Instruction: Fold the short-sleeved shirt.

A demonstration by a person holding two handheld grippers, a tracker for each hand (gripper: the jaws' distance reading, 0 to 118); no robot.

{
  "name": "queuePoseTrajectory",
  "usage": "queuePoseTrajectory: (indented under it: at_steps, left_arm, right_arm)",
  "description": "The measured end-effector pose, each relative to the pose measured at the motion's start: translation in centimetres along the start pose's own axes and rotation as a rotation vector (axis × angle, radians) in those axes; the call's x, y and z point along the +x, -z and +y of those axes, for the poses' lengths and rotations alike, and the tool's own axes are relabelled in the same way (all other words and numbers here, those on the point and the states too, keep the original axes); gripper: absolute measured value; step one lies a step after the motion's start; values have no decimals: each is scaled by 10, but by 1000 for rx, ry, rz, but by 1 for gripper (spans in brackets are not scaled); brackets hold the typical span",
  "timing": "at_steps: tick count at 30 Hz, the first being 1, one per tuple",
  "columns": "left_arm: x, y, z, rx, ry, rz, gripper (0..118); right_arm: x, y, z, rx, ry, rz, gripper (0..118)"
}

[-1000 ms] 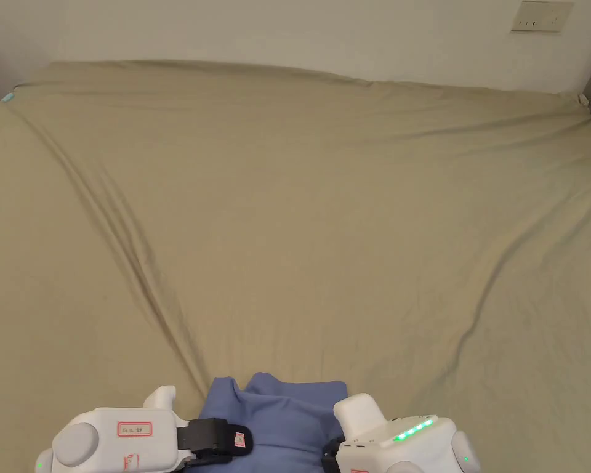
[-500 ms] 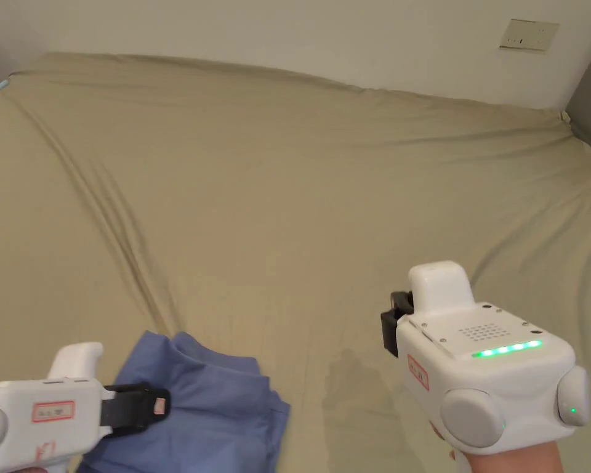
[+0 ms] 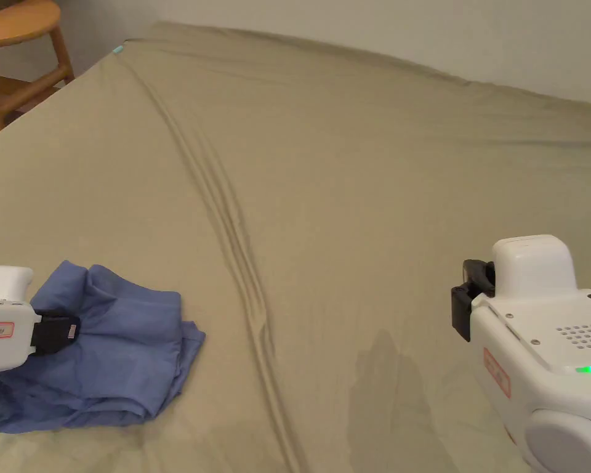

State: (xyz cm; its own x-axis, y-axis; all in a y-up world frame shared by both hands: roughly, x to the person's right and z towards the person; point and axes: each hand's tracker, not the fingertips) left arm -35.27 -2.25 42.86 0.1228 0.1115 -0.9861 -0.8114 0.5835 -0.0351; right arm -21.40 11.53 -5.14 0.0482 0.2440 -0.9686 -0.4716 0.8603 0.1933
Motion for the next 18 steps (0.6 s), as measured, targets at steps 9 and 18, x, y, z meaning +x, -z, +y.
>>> queuePoseTrajectory:
  at_steps: [9,18]
  left_arm:
    - [-108,39,34,-76,46,256,25]
    - [-109,52,69,-6,285,480,74]
  right_arm:
    - [-24,23,3,-48,-32,0,0]
    - [-12,27,2,-87,-46,-22,0]
